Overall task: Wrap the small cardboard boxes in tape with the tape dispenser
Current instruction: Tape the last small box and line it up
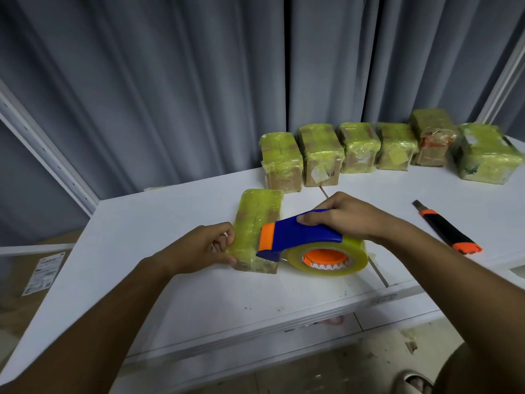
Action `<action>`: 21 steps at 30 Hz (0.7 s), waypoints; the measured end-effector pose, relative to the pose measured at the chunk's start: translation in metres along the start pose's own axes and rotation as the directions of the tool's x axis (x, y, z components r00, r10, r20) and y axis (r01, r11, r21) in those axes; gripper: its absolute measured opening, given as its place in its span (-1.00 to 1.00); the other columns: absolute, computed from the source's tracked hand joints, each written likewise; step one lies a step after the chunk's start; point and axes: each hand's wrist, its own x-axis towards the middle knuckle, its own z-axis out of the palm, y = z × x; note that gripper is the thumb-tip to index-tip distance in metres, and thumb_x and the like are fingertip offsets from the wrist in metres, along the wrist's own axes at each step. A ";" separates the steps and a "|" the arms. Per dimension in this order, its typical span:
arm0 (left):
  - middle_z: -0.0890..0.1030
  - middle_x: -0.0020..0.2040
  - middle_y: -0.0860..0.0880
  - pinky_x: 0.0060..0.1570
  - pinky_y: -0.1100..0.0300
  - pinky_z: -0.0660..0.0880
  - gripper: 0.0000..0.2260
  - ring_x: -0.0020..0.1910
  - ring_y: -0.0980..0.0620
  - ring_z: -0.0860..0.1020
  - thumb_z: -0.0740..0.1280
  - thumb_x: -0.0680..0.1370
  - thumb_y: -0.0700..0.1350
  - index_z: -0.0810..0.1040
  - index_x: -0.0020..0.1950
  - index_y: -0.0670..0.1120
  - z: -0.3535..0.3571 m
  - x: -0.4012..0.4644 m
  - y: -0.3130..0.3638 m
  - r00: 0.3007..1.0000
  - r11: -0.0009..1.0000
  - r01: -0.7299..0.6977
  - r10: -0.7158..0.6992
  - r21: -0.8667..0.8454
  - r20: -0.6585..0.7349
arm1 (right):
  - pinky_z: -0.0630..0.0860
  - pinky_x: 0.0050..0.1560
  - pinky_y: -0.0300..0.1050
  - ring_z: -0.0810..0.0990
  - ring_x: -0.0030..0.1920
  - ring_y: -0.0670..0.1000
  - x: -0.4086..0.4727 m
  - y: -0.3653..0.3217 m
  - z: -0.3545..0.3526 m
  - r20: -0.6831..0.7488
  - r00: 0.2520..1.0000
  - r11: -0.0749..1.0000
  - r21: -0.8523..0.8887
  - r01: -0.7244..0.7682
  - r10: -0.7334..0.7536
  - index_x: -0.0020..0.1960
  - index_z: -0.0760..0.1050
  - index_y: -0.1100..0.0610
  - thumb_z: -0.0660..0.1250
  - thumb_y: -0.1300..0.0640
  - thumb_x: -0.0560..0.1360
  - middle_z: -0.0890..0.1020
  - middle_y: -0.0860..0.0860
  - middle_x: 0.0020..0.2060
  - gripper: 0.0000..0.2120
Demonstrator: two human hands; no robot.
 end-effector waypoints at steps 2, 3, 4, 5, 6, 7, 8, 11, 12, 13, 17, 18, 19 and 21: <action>0.42 -0.39 0.13 -0.31 0.39 0.29 -0.68 -0.34 0.12 0.33 0.57 0.40 -0.09 0.40 -0.17 -0.02 0.002 0.002 0.001 0.999 1.000 0.005 -0.004 0.020 -0.040 | 0.57 -0.07 -0.06 0.72 -0.14 0.07 0.001 -0.001 0.000 -0.001 1.000 1.000 -0.004 -0.001 0.001 -0.09 0.73 0.17 0.43 -0.18 0.51 0.74 0.05 -0.23 -0.60; 0.43 -0.38 0.12 -0.31 0.39 0.30 -0.68 -0.34 0.12 0.34 0.57 0.40 -0.07 0.39 -0.17 0.00 0.002 0.003 0.000 0.998 0.999 0.007 -0.006 0.035 -0.055 | 0.57 -0.08 -0.07 0.72 -0.15 0.06 0.001 -0.002 0.000 -0.004 1.000 1.000 -0.008 -0.001 0.001 -0.09 0.73 0.17 0.43 -0.18 0.51 0.74 0.05 -0.23 -0.61; 0.45 -0.36 0.12 -0.31 0.37 0.31 -0.67 -0.33 0.12 0.36 0.56 0.41 -0.05 0.38 -0.17 0.03 0.002 0.003 0.000 0.998 0.998 0.011 -0.008 0.057 -0.058 | 0.55 -0.10 -0.09 0.71 -0.17 0.04 0.001 -0.003 0.000 -0.005 1.000 1.000 -0.012 0.000 0.000 -0.09 0.73 0.16 0.42 -0.18 0.51 0.74 0.05 -0.23 -0.61; 0.47 -0.33 0.12 -0.29 0.34 0.35 -0.66 -0.31 0.11 0.38 0.54 0.42 -0.02 0.35 -0.17 0.07 0.002 0.004 0.001 0.999 0.996 0.015 -0.011 0.090 -0.044 | 0.54 -0.12 -0.10 0.71 -0.19 0.03 0.001 -0.004 0.000 -0.004 1.000 1.000 -0.016 0.001 -0.001 -0.10 0.73 0.16 0.42 -0.17 0.52 0.74 0.05 -0.24 -0.62; 0.48 -0.27 0.11 -0.26 0.28 0.38 -0.65 -0.27 0.10 0.41 0.52 0.44 0.04 0.32 -0.16 0.10 0.001 0.004 0.003 1.000 0.990 0.017 -0.014 0.142 -0.019 | 0.53 -0.13 -0.11 0.70 -0.21 0.01 0.000 -0.006 0.000 -0.002 1.000 1.000 -0.019 0.002 -0.002 -0.10 0.73 0.16 0.42 -0.17 0.52 0.74 0.05 -0.25 -0.62; 0.48 -0.21 0.12 -0.21 0.23 0.41 -0.65 -0.21 0.10 0.42 0.50 0.43 0.11 0.30 -0.13 0.13 0.000 0.004 0.005 1.000 0.977 0.016 -0.017 0.215 0.001 | 0.53 -0.13 -0.12 0.70 -0.21 0.01 0.000 -0.007 0.000 0.002 1.000 1.000 -0.022 0.003 -0.003 -0.10 0.73 0.16 0.42 -0.18 0.52 0.74 0.04 -0.25 -0.61; 0.45 -0.13 0.14 -0.16 0.21 0.43 -0.67 -0.14 0.11 0.41 0.47 0.42 0.18 0.32 -0.09 0.17 -0.002 0.004 0.009 1.000 0.955 0.016 -0.018 0.295 0.002 | 0.54 -0.12 -0.11 0.70 -0.21 0.01 -0.001 -0.007 0.000 0.005 1.000 1.000 -0.026 0.007 -0.007 -0.09 0.73 0.16 0.42 -0.18 0.52 0.74 0.04 -0.25 -0.61; 0.40 0.09 0.15 0.08 0.23 0.45 -0.62 0.12 0.15 0.36 0.45 0.43 0.15 0.41 0.18 0.22 -0.005 0.006 0.022 0.995 0.942 -0.027 0.056 0.335 -0.077 | 0.54 -0.09 -0.07 0.71 -0.16 0.07 -0.002 -0.006 0.000 0.004 1.000 0.999 -0.032 0.022 -0.022 -0.08 0.72 0.19 0.41 -0.18 0.53 0.73 0.08 -0.23 -0.59; 0.40 0.20 0.15 0.17 0.23 0.42 -0.54 0.22 0.15 0.34 0.45 0.45 0.11 0.39 0.30 0.21 -0.003 0.007 0.027 0.992 0.952 -0.052 0.085 0.301 -0.096 | 0.55 -0.08 -0.06 0.71 -0.14 0.10 -0.003 -0.006 0.000 0.004 1.000 0.999 -0.033 0.022 -0.022 -0.07 0.72 0.20 0.41 -0.18 0.53 0.74 0.09 -0.21 -0.58; 0.38 0.32 0.14 0.26 0.22 0.39 -0.46 0.32 0.14 0.32 0.44 0.48 0.08 0.34 0.41 0.17 0.000 0.009 0.030 0.991 0.962 -0.058 0.087 0.267 -0.097 | 0.55 -0.07 -0.06 0.71 -0.12 0.11 -0.003 -0.006 0.000 0.006 1.000 0.999 -0.032 0.020 -0.020 -0.06 0.72 0.21 0.41 -0.18 0.53 0.74 0.10 -0.20 -0.57; 0.20 0.56 0.10 0.39 0.21 0.34 -0.36 0.50 0.14 0.21 0.32 0.59 0.06 0.09 0.60 0.06 0.013 0.017 0.038 0.998 0.986 0.005 -0.015 0.165 0.057 | 0.54 -0.07 -0.06 0.71 -0.09 0.13 -0.005 -0.001 -0.001 0.008 1.000 1.000 -0.005 0.002 -0.002 -0.06 0.72 0.22 0.41 -0.20 0.51 0.74 0.12 -0.19 -0.55; 0.17 0.57 0.12 0.40 0.23 0.32 -0.36 0.51 0.16 0.18 0.28 0.60 0.08 0.06 0.60 0.07 0.014 0.018 0.037 0.996 0.985 -0.003 -0.013 0.173 0.092 | 0.53 -0.07 -0.07 0.71 -0.09 0.14 -0.006 0.001 0.000 0.004 1.000 1.000 0.004 0.000 0.000 -0.06 0.72 0.22 0.41 -0.20 0.51 0.73 0.13 -0.19 -0.55; 0.14 0.58 0.13 0.42 0.24 0.29 -0.36 0.52 0.19 0.15 0.24 0.59 0.11 0.05 0.61 0.08 0.014 0.018 0.035 0.994 0.982 -0.016 -0.005 0.190 0.111 | 0.52 -0.07 -0.08 0.70 -0.08 0.14 -0.006 0.004 0.000 0.001 1.000 1.000 0.012 -0.002 0.002 -0.07 0.72 0.22 0.41 -0.20 0.51 0.73 0.13 -0.19 -0.55; 0.12 0.59 0.14 0.45 0.25 0.24 -0.35 0.53 0.22 0.11 0.17 0.56 0.18 0.04 0.60 0.08 0.014 0.018 0.031 0.993 0.975 -0.026 0.000 0.221 0.119 | 0.53 -0.04 -0.07 0.70 -0.06 0.15 -0.010 0.008 0.000 0.015 1.000 1.000 0.031 0.002 -0.002 -0.07 0.73 0.19 0.40 -0.21 0.52 0.74 0.13 -0.17 -0.55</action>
